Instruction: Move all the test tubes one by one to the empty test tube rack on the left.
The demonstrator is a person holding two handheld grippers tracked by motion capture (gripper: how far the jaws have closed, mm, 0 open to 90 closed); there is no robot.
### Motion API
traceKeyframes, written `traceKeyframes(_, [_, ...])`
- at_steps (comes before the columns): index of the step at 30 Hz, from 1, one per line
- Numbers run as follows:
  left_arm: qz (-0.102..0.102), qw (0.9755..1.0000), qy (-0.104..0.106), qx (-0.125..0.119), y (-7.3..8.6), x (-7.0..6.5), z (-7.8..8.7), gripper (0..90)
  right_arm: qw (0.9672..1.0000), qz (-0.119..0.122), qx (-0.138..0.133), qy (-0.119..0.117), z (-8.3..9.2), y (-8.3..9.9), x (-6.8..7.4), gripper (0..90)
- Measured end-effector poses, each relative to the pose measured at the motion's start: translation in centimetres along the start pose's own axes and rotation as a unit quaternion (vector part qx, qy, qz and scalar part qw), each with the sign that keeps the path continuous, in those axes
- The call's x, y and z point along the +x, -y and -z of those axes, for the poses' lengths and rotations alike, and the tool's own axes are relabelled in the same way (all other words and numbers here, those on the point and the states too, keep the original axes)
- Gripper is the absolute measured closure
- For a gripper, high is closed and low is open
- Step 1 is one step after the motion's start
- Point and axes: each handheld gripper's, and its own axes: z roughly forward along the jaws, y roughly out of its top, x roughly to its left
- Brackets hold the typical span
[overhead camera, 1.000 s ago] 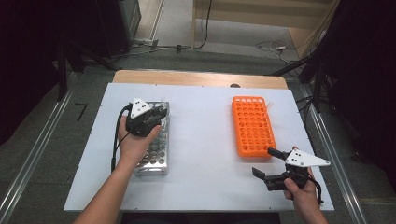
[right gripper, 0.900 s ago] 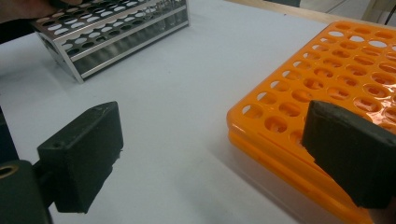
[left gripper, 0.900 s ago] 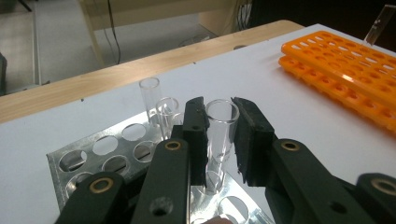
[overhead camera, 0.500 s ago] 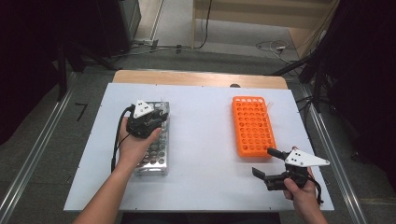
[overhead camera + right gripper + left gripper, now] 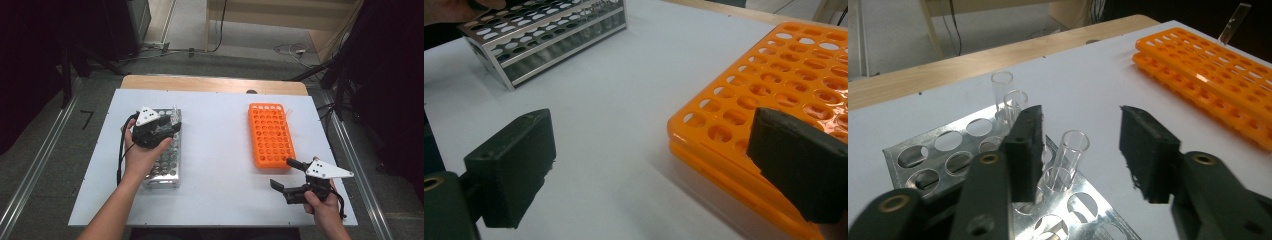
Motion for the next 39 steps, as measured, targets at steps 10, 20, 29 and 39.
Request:
traceKeyframes(10, [0.015,0.9993,0.024,-0.024,0.0,-0.8,1.9,16.2,1.0000,0.001,0.000,0.001,0.0,0.0,0.0,4.2])
traceKeyframes(20, [0.012,0.9976,0.057,-0.038,0.5,-1.8,3.9,1.2,1.0000,0.000,0.000,0.000,-0.1,-0.1,0.0,4.2])
traceKeyframes(29, [0.003,0.9961,0.075,-0.046,1.4,-2.8,5.5,0.0,1.0000,-0.001,-0.001,0.000,-0.2,-0.1,0.0,4.2])
traceKeyframes(39, [0.001,0.9948,0.085,-0.057,2.9,-3.8,7.2,0.0,1.0000,-0.006,-0.001,0.003,-0.2,-0.2,-0.2,4.2])
